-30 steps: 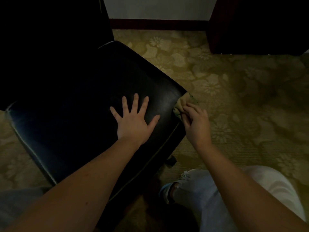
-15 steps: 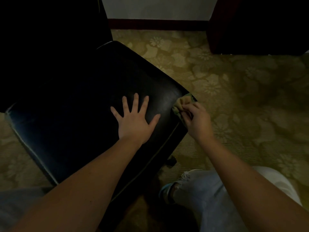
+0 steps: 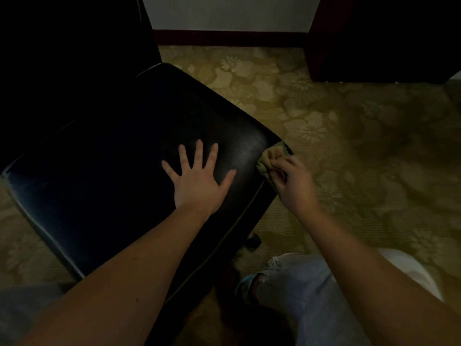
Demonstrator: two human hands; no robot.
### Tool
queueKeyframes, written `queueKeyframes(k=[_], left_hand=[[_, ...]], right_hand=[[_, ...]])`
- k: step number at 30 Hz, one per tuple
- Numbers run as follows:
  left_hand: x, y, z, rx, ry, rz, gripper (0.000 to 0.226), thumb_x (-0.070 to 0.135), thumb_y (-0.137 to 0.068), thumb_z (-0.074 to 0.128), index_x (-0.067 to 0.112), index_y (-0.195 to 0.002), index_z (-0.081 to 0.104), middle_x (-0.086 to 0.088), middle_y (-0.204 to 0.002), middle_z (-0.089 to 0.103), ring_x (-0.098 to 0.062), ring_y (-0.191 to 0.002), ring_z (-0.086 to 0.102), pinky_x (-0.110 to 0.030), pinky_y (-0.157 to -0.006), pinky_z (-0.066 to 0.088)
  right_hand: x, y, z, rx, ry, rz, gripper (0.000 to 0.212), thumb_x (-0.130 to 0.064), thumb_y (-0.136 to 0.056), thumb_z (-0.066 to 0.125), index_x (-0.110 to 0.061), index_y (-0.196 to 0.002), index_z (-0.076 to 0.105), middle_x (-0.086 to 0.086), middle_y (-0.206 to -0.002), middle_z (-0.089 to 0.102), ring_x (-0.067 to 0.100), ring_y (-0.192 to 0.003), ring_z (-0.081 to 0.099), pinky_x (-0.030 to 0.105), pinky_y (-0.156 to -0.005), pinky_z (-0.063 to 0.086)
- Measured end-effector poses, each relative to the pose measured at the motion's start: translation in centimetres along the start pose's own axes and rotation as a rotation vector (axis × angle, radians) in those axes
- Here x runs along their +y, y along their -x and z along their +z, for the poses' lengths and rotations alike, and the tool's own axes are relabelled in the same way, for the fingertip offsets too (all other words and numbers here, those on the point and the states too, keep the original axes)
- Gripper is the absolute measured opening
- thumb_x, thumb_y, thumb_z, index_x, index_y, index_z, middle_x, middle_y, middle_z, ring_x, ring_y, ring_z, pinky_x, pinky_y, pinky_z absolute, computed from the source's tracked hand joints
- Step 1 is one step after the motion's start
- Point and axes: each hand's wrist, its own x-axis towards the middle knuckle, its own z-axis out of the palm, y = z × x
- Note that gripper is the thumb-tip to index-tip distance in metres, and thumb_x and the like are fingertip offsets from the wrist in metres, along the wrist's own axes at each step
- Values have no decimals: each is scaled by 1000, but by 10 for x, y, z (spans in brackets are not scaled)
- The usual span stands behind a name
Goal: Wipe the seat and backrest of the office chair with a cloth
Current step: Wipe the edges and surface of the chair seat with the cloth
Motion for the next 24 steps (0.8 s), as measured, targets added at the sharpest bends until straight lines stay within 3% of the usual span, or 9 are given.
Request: queueKeyframes(k=[6, 12, 17, 21, 24], left_hand=[[1, -1, -2, -6, 30, -6, 79, 77, -94, 6, 38, -161, -7, 1, -172, -9, -37, -156, -13, -74, -117, -2], [4, -3, -2, -20, 17, -23, 80, 77, -94, 4, 36, -161, -11, 5, -170, -15, -38, -155, -15, -76, -116, -1], [4, -4, 2, -3, 1, -20, 79, 77, -94, 3, 36, -161, -10, 6, -171, -13, -38, -155, -13, -76, -114, -2], [4, -4, 2, 10, 3, -28, 79, 77, -94, 5, 36, -161, -7, 5, -171, -8, -38, -156, -11, -76, -114, -1], [5, -5, 2, 8, 20, -30, 80, 77, -94, 6, 36, -161, -6, 5, -171, -8, -39, -156, -11, -76, -114, -2]], right_hand=[[5, -27, -7, -46, 25, 15, 25, -2, -88, 65, -4, -111, 71, 11, -112, 62, 23, -97, 61, 22, -80, 41], [-4, -19, -3, 27, 71, 9, 25, -3, -86, 66, -6, -111, 71, 13, -104, 66, 28, -92, 62, 16, -76, 33], [0, -9, -2, -47, 104, -54, 20, -6, -88, 65, -7, -107, 71, 9, -102, 63, 27, -91, 59, 34, -75, 48], [7, -28, -9, -53, 103, -40, 22, -2, -87, 63, -5, -107, 71, 12, -106, 63, 27, -93, 60, 26, -76, 41], [7, -37, -7, 6, 84, 23, 21, 0, -86, 64, -5, -105, 71, 13, -107, 64, 29, -92, 62, 28, -77, 46]])
